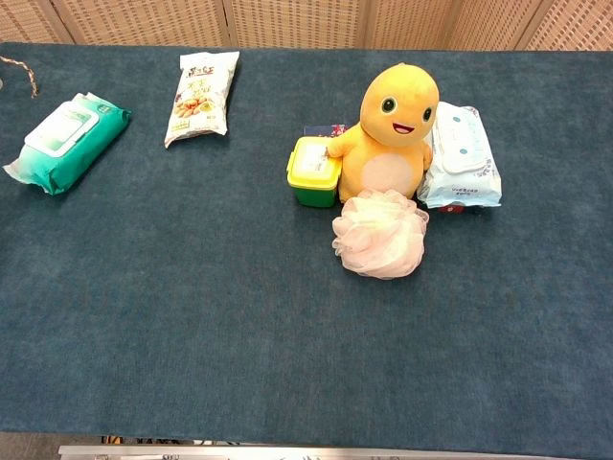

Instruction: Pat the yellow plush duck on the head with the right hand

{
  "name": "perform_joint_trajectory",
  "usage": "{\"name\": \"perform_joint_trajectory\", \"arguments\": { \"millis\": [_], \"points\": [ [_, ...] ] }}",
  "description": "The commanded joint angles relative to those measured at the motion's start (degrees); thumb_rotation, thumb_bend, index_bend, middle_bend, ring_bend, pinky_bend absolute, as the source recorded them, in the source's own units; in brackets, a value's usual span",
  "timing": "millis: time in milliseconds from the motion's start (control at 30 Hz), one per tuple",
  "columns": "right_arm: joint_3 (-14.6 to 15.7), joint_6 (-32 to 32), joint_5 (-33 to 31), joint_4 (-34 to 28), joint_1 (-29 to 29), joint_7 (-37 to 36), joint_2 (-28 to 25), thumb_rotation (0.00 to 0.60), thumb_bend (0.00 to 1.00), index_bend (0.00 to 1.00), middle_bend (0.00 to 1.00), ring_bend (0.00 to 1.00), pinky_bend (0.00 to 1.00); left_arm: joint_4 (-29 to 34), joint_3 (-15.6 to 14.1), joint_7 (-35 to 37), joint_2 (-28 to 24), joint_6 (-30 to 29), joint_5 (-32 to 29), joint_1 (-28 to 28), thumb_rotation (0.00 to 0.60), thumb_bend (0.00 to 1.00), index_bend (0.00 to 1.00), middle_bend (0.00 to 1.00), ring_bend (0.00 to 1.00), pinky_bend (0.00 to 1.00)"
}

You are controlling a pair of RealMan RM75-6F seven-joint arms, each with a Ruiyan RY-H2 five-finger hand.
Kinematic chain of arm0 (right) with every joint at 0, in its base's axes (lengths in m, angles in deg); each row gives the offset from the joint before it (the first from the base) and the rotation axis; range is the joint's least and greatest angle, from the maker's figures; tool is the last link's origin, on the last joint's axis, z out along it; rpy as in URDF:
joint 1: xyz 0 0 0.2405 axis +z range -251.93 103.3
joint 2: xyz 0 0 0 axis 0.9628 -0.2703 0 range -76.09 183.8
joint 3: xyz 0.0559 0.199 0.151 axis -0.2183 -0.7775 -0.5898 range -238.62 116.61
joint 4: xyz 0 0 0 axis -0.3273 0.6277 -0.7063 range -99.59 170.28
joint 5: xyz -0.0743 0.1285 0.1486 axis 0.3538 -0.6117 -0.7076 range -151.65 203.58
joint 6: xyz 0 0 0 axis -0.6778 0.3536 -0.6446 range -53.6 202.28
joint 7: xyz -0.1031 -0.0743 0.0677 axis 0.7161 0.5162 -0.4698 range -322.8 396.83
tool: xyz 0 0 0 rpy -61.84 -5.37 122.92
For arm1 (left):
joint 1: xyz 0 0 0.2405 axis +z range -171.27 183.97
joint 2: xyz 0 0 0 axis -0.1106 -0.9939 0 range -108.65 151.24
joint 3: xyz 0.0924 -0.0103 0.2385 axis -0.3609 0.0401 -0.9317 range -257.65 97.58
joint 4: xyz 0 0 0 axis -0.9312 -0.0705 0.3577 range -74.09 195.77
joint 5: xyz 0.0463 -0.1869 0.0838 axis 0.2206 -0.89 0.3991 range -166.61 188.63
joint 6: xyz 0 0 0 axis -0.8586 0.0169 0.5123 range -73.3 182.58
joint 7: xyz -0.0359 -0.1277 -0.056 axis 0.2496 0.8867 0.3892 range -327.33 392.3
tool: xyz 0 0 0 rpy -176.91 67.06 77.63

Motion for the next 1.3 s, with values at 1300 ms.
{"name": "perform_joint_trajectory", "arguments": {
  "millis": [1300],
  "points": [
    [-7.88, -12.26, -5.44, -19.47, 15.76, 6.91, 0.07, 0.6, 0.0, 0.41, 0.2, 0.06, 0.0, 1.92, 0.14, 2.38, -1.83, -1.53, 0.38, 0.83, 0.6, 0.08, 0.34, 0.25, 0.14, 0.26]
  ]
}}
